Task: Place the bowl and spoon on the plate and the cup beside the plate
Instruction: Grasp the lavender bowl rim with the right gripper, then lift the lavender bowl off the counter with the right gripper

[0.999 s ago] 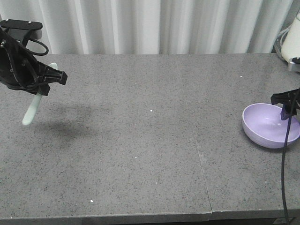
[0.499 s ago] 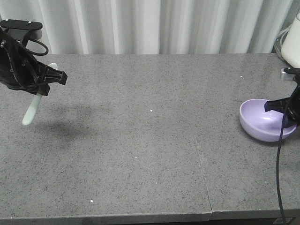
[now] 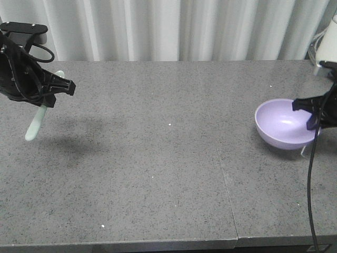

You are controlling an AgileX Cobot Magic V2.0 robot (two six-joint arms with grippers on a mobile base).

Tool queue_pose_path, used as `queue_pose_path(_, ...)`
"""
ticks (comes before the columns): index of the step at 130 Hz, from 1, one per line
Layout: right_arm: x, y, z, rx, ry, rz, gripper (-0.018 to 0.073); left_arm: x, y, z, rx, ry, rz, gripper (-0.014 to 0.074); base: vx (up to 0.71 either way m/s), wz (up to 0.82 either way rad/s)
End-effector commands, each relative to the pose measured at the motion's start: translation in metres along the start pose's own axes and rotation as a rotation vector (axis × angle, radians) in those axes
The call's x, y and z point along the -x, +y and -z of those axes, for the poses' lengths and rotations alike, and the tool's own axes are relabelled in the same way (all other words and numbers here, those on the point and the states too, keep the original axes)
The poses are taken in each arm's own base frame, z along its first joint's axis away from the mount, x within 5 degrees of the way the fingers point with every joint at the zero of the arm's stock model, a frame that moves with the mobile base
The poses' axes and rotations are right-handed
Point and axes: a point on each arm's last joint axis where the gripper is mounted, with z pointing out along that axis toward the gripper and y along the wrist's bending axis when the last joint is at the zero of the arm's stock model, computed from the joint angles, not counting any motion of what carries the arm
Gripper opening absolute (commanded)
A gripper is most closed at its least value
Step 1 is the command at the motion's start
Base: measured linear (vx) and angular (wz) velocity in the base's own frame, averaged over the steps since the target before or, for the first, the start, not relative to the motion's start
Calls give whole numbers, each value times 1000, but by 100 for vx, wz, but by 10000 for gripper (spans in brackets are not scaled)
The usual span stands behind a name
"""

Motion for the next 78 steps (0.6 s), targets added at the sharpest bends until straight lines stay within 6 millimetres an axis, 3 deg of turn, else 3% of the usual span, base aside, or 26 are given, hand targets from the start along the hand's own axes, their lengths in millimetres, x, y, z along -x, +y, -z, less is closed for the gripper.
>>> queue_pose_path(1, 9, 14, 49, 55, -170, 35, -4, 6, 0, 27, -8, -112, 6, -8, 0, 0)
queue_pose_path(55, -7, 30, 145, -3, -425, 115, -3, 6, 0, 27, -8, -112, 6, -8, 0, 0)
queue_pose_path(78, -12, 46, 157, -58, -455, 192, -2, 6, 0, 27, -8, -112, 6, -8, 0, 0)
